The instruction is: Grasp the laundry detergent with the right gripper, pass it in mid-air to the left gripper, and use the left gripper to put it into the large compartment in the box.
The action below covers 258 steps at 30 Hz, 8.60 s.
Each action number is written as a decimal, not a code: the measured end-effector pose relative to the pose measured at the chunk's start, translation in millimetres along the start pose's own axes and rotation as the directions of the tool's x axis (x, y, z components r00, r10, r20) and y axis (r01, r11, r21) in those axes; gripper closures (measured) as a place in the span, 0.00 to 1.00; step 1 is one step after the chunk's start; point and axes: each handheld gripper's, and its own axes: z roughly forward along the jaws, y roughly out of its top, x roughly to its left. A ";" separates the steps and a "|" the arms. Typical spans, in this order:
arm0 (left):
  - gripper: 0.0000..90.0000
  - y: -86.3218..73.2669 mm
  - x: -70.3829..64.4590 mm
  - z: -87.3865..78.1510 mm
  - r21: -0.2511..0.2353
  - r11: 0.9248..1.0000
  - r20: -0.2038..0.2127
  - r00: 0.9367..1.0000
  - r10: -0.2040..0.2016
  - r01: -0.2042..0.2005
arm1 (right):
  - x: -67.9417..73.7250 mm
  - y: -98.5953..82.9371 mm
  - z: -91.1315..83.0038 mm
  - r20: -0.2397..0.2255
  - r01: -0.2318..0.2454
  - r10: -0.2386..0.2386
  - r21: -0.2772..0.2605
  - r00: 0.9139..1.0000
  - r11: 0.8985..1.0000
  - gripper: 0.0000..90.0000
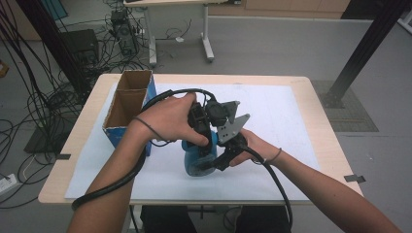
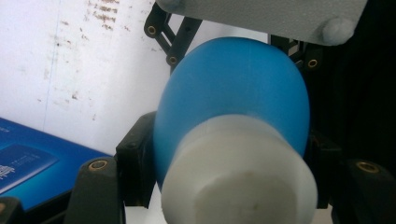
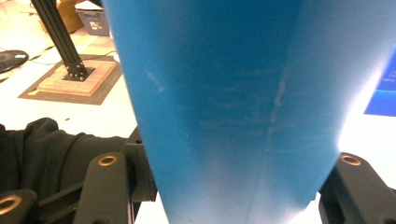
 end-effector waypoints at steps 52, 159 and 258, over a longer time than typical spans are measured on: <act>0.41 -4.9 2.6 -8.4 -0.019 0.999 0.002 0.999 -0.035 0.035 | 1.3 -4.1 3.8 0.035 -0.072 0.075 -0.077 0.997 0.994 0.05; 0.41 19.3 29.9 -113.3 -0.120 0.986 -0.140 0.981 -0.133 0.117 | -19.4 -42.5 -133.5 0.584 -0.667 0.333 0.574 0.740 0.475 0.08; 0.42 -149.5 210.6 -26.8 -0.024 0.443 -0.056 0.441 -0.896 0.896 | -24.2 -42.2 -122.3 0.562 -0.642 0.323 0.588 0.761 0.492 0.08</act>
